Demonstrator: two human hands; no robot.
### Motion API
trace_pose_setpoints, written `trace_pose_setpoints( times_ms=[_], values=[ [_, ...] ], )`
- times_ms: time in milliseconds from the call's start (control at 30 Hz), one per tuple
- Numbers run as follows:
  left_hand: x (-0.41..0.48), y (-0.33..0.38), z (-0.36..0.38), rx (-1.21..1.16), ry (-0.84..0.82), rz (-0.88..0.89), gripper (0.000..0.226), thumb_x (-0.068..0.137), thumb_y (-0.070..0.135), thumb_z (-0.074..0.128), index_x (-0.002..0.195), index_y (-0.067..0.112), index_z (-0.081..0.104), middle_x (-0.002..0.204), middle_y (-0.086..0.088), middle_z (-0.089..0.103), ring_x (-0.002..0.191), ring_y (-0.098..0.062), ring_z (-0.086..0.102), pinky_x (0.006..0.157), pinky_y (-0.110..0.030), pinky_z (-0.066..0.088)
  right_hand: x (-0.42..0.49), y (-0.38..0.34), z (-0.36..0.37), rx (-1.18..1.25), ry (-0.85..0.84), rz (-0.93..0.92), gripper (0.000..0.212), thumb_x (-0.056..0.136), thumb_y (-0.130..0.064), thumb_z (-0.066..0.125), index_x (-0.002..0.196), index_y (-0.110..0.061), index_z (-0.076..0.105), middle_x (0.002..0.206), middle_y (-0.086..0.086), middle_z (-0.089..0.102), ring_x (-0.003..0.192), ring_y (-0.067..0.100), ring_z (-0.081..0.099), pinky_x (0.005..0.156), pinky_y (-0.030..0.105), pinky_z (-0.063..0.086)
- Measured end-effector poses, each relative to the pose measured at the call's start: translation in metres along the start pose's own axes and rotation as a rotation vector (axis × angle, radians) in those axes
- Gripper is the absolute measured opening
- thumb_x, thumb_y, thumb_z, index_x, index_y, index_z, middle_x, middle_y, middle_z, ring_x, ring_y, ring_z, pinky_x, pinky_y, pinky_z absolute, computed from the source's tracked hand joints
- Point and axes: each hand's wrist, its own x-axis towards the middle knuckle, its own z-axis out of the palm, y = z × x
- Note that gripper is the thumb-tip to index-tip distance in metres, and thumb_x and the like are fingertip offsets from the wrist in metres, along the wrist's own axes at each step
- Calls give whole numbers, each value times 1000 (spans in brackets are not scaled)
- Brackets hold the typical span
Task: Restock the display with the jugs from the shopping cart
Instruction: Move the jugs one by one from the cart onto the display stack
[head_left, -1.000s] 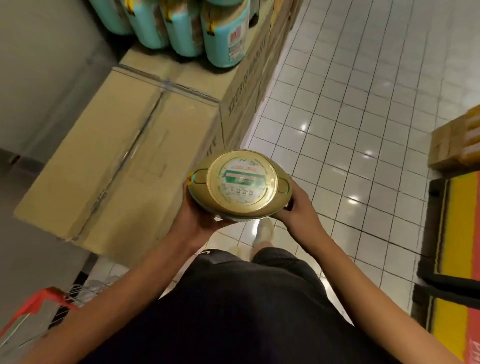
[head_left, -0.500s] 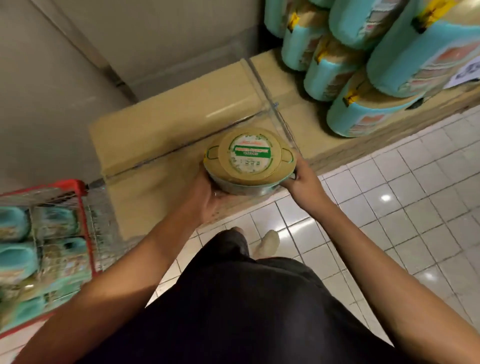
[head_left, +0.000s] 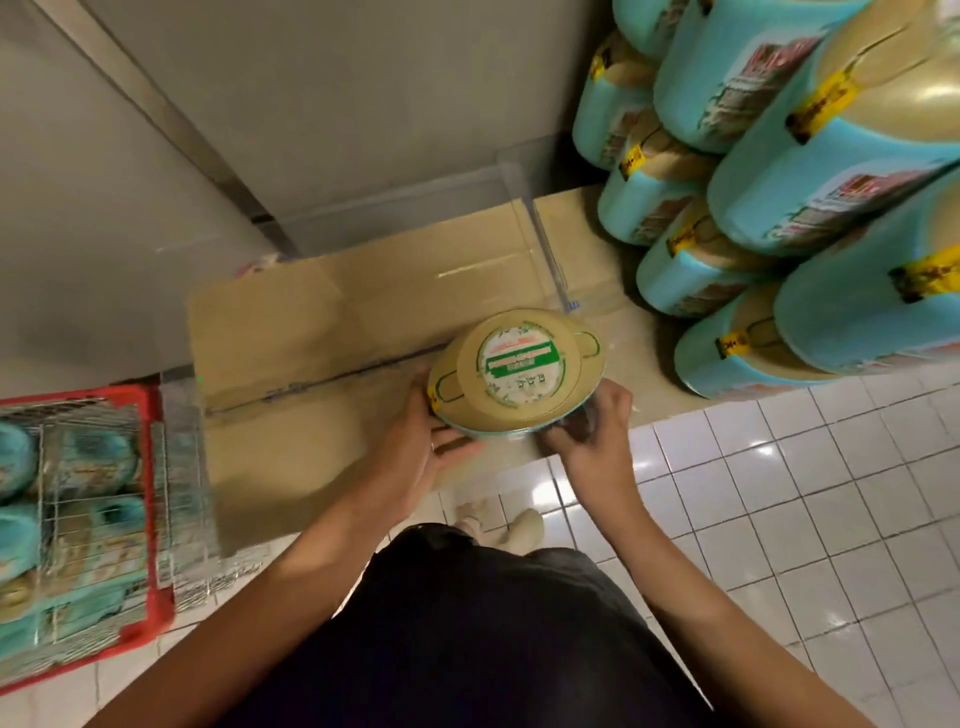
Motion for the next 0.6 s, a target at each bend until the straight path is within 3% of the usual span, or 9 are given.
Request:
trace_pose_setpoints(
  times_ms=[67, 133, 267, 400, 533, 600],
  values=[
    [9, 8, 3, -28, 16, -1, 38, 108, 58, 36, 125, 45, 68, 116, 10, 77, 111, -18, 74, 88, -42, 63, 2, -3, 10, -22, -95, -44, 65, 78, 0, 77, 135, -25, 57, 136, -8, 40, 131, 12, 52, 110, 32, 50],
    [18, 21, 7, -26, 14, 8, 38, 110, 55, 33, 125, 41, 65, 119, 6, 77, 109, -17, 75, 88, -41, 63, 14, -15, 17, -24, -102, -84, 66, 76, -12, 78, 136, -24, 55, 135, -7, 43, 133, 19, 52, 110, 35, 50],
    [40, 64, 30, 24, 30, 32, 51, 112, 51, 24, 139, 27, 60, 131, -2, 71, 113, -20, 72, 101, -47, 57, 50, -42, 24, 20, -62, -144, 73, 73, -31, 88, 135, -25, 49, 131, -3, 49, 125, 13, 57, 101, 28, 53],
    [66, 110, 66, 33, 66, 46, 53, 111, 55, 25, 121, 27, 69, 120, -5, 74, 107, -27, 73, 93, -47, 60, 94, -59, 22, 32, -11, -125, 79, 68, -41, 95, 129, -41, 45, 135, 2, 50, 133, 20, 52, 111, 44, 50],
    [93, 138, 83, 22, 35, 52, 57, 109, 60, 28, 126, 25, 70, 116, -6, 77, 105, -29, 76, 95, -49, 60, 143, -72, 21, 84, 29, -138, 82, 69, -40, 95, 135, -28, 48, 138, -2, 57, 132, 12, 57, 111, 47, 51],
    [109, 149, 85, 9, 51, 62, 55, 107, 64, 28, 115, 30, 71, 104, 1, 78, 107, -28, 75, 96, -48, 60, 164, -74, 26, 92, 22, -124, 86, 69, -41, 95, 138, -18, 48, 140, 2, 60, 133, 15, 58, 112, 48, 50]
  ],
)
